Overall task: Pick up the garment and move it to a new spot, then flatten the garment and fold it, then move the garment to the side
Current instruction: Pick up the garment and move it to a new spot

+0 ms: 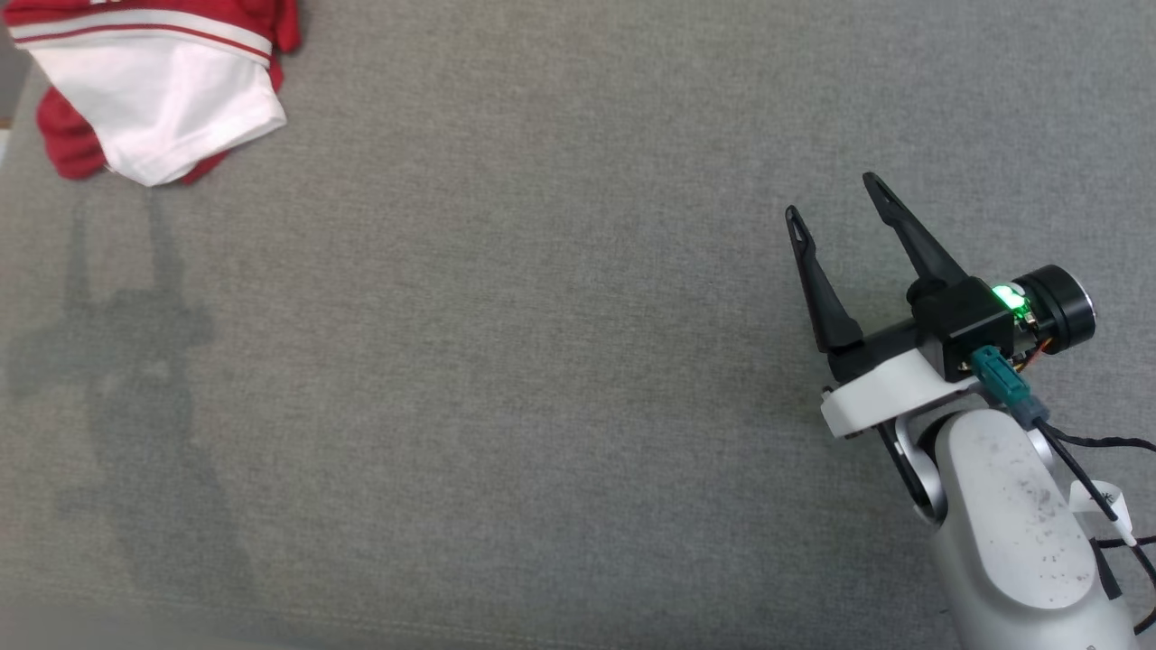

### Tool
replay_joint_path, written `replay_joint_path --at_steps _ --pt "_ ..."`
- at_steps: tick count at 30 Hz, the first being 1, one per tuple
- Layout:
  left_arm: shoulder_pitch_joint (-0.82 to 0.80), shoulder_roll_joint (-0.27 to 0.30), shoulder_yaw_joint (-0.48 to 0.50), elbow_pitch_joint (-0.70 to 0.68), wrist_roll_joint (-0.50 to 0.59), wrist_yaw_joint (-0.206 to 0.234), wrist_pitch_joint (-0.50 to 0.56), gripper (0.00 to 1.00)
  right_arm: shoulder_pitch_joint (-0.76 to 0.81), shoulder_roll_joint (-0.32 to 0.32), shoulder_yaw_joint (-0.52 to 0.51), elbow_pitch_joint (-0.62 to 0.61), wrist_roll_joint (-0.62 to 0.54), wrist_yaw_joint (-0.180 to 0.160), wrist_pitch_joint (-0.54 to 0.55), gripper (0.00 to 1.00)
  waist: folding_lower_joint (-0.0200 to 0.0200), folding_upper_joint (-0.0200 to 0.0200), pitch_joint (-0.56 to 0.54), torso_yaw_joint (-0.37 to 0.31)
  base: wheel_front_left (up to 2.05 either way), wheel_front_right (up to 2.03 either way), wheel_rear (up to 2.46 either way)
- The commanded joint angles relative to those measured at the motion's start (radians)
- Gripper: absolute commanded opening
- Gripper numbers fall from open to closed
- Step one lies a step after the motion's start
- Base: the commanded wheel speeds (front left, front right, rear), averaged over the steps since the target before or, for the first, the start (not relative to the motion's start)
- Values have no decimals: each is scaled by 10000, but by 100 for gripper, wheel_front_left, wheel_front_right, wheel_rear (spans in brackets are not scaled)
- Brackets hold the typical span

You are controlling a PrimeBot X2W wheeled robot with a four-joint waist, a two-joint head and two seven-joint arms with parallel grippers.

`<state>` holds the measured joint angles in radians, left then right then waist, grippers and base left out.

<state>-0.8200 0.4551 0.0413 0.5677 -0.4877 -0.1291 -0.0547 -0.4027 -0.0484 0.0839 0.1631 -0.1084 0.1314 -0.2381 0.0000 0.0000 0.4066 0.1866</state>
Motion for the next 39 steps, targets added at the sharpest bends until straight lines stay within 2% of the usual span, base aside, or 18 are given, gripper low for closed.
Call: replay_joint_path --at_steps 1,11,18,23,24,26,27,28,39 --pt "-292 135 -138 272 -219 -28 142 100 -155 -45 33 -167 -89 -15 81 100 0 0 1301 -828 0 0 0" --pt "-1070 669 -695 1953 -1795 -19 768 100 -150 -39 54 -1199 -175 -15 451 100 0 0 2396 -1060 0 0 0" --pt "-1344 1003 -1301 2128 -2903 -20 748 100 -47 -94 33 -1456 -206 -15 616 100 0 0 2738 -1090 0 0 0" --pt "-1656 1154 -1919 1775 -3457 -20 388 100 -118 -123 16 -1532 -262 -17 659 100 0 0 2835 -1098 0 0 0" --pt "-1717 1195 -2021 1676 -3591 -20 206 83 -128 -123 4 -1532 -278 -17 647 100 0 0 2837 -1094 0 0 0" --pt "-1825 1275 -2187 1632 -3759 -20 -138 38 -133 -121 -18 -1510 -301 -17 608 100 0 0 2806 -1088 0 0 0" --pt "-1852 1318 -2289 1657 -3784 -20 -274 9 -131 -119 -20 -1482 -309 -17 588 100 0 0 2772 -1092 0 0 0" --pt "-1873 1382 -2449 1668 -3776 -20 -420 0 -130 -115 -6 -1445 -302 -17 564 100 0 0 2724 -1107 0 0 0" --pt "-2071 2157 -3961 1421 -3566 -21 -1520 0 -40 -50 177 -756 37 -15 108 100 0 0 1688 -1416 0 0 0"
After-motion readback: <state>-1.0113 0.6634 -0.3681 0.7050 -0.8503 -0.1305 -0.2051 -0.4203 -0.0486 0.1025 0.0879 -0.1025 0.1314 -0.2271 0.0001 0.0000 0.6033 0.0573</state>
